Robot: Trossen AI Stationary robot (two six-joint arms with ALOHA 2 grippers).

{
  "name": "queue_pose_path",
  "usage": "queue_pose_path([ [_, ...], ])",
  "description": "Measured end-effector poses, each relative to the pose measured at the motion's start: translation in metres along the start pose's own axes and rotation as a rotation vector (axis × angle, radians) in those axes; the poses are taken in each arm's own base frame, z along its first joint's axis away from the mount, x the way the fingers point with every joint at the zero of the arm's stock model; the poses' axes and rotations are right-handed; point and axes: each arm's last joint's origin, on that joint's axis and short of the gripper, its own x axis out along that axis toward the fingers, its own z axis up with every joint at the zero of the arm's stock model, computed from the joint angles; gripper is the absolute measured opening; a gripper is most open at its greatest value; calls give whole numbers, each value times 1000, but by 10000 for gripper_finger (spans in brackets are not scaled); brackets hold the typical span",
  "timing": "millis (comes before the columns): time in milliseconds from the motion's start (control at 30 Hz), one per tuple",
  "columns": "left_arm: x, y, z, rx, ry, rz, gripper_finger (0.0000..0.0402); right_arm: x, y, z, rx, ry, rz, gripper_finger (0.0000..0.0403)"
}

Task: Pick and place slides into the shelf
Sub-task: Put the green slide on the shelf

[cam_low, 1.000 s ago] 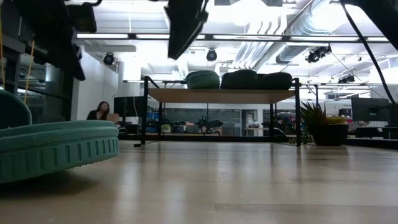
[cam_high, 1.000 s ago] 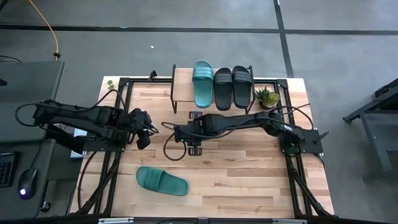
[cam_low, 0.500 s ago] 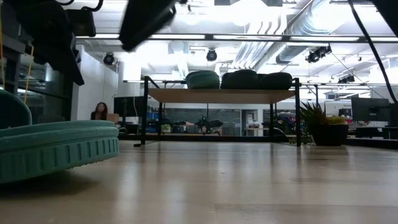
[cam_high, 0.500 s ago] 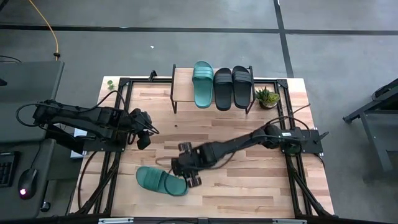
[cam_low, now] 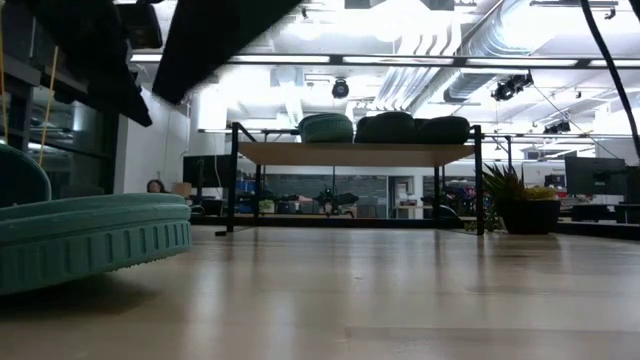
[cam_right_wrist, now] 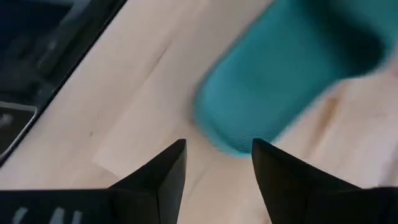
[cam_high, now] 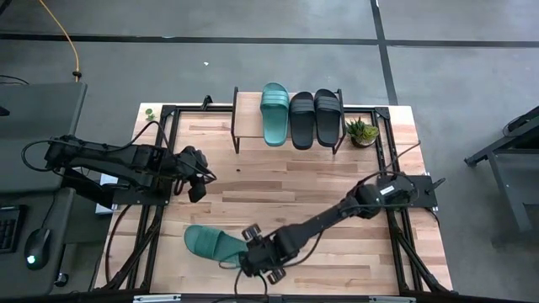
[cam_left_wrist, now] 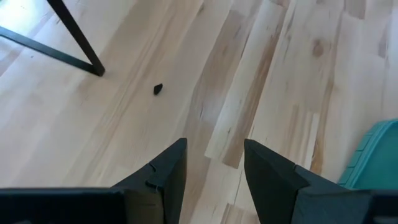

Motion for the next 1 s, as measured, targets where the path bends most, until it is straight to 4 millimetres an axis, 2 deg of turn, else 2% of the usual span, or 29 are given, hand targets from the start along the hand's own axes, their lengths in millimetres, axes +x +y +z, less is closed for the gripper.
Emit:
queue_pose_path([
  [133,0,0,0,0,-1,-1,143,22,12,-3,-69,38,9,174],
  [233,0,0,0,0,-2,-1,143,36,13,-5,-95,43,-6,174],
  [367,0,0,0,0,-2,-1,143,40,11,-2,-114,21,-65,174],
  [633,0,0,0,3,-2,-1,143,43,7,-3,-103,17,-59,172],
  [1000,0,0,0,3,-3,-1,143,55,9,-8,-104,55,-30,134],
])
